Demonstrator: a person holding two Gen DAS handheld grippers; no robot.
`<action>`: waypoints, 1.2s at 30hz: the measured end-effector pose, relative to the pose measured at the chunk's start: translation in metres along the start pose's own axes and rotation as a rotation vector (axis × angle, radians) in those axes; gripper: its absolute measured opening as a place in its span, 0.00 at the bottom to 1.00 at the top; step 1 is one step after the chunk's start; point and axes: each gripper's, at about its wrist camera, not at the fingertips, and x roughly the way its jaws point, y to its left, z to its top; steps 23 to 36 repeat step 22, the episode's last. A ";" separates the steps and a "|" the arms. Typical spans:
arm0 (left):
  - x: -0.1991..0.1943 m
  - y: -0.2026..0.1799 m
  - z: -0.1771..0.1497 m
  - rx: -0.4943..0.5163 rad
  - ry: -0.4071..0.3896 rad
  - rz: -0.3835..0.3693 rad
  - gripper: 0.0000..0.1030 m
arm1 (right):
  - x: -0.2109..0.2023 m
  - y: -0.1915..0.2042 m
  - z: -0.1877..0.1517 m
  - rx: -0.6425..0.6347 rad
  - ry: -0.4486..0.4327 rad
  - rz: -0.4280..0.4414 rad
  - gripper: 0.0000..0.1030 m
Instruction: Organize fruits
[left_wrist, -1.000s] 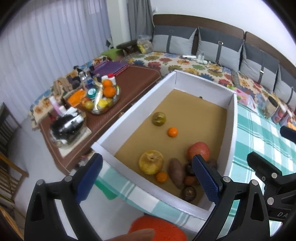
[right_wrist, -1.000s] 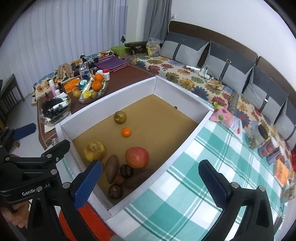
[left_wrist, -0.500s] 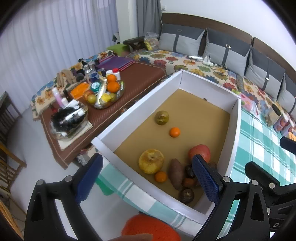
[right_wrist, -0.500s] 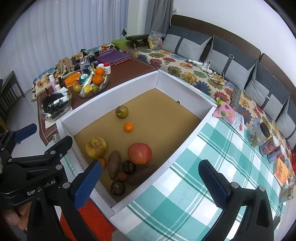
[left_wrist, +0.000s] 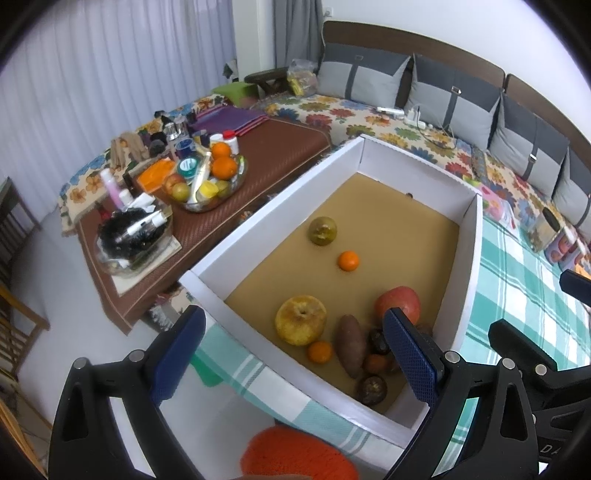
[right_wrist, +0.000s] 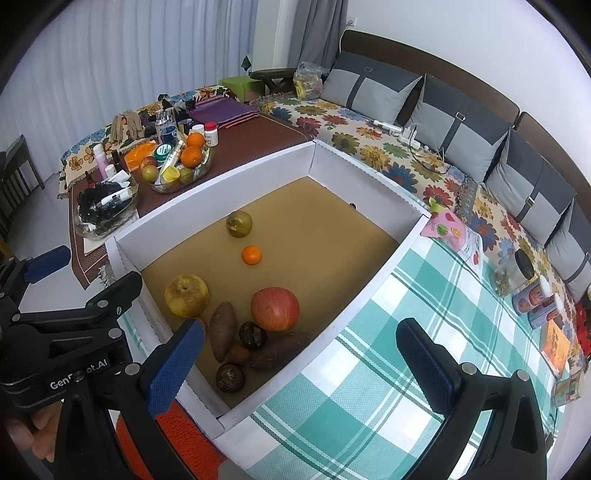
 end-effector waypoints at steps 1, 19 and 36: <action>0.000 0.000 0.000 -0.001 0.001 -0.001 0.95 | 0.001 0.000 0.000 0.002 0.004 0.005 1.00; 0.009 0.001 0.000 -0.024 0.012 -0.089 0.95 | 0.010 -0.012 0.001 0.041 0.022 0.028 1.00; 0.007 -0.002 0.000 -0.002 -0.007 -0.051 0.95 | 0.013 -0.013 0.001 0.045 0.027 0.032 1.00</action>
